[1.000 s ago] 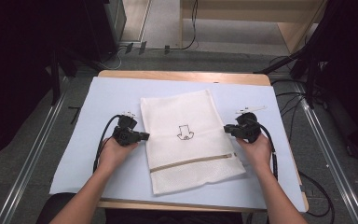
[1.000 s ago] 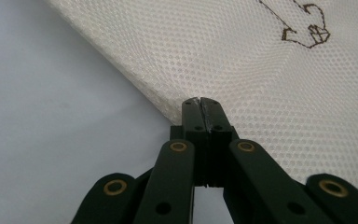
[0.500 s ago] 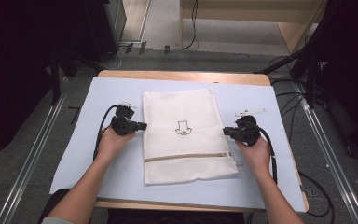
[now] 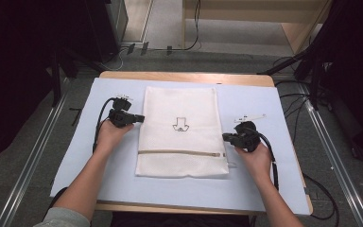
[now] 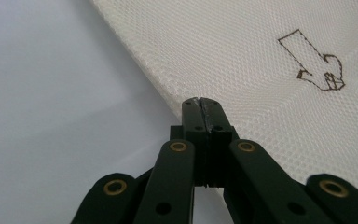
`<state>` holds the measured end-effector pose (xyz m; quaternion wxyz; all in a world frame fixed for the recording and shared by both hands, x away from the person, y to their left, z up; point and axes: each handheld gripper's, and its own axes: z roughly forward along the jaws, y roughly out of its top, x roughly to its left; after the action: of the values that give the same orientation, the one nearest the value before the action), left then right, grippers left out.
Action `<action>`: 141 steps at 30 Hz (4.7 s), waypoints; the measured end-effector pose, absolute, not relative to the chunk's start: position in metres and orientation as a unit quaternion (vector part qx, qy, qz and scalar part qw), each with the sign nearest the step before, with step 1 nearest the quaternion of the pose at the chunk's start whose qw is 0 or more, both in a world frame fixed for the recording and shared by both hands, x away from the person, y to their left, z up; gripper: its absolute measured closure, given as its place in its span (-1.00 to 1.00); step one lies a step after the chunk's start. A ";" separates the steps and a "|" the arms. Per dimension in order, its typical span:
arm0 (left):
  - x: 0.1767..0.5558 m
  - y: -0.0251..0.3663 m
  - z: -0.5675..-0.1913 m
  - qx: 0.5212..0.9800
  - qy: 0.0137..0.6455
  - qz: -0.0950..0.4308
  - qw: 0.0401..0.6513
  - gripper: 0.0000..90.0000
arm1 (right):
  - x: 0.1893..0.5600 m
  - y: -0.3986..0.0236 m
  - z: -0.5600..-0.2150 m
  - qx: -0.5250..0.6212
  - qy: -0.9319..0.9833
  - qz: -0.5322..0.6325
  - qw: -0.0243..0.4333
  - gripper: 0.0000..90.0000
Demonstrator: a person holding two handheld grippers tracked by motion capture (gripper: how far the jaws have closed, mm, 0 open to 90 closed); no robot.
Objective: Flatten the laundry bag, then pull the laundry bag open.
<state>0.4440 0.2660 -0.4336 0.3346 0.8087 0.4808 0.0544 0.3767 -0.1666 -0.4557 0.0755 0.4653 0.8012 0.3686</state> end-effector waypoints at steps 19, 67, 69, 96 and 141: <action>0.450 0.266 -0.438 0.808 0.482 0.063 0.334 0.93 | 0.375 -0.166 -0.456 0.465 0.803 0.366 0.074 0.90; 0.398 0.224 -0.403 0.841 0.401 0.027 0.362 0.02 | 0.339 -0.165 -0.443 0.457 0.812 0.359 0.042 1.00; 0.397 0.221 -0.404 0.843 0.398 0.026 0.360 0.02 | 0.340 -0.164 -0.446 0.460 0.813 0.355 0.037 1.00; 0.380 0.160 -0.407 0.878 0.320 -0.019 0.356 0.65 | 0.339 -0.158 -0.459 0.484 0.806 0.341 0.014 1.00; 0.372 0.101 -0.451 0.910 0.277 -0.035 0.306 1.00 | 0.340 -0.143 -0.457 0.494 0.791 0.361 -0.003 1.00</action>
<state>0.3719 0.1007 -0.4512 0.3057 0.9103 0.2770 -0.0352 0.3398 -0.1430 -0.4567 -0.0027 0.4940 0.7911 0.3607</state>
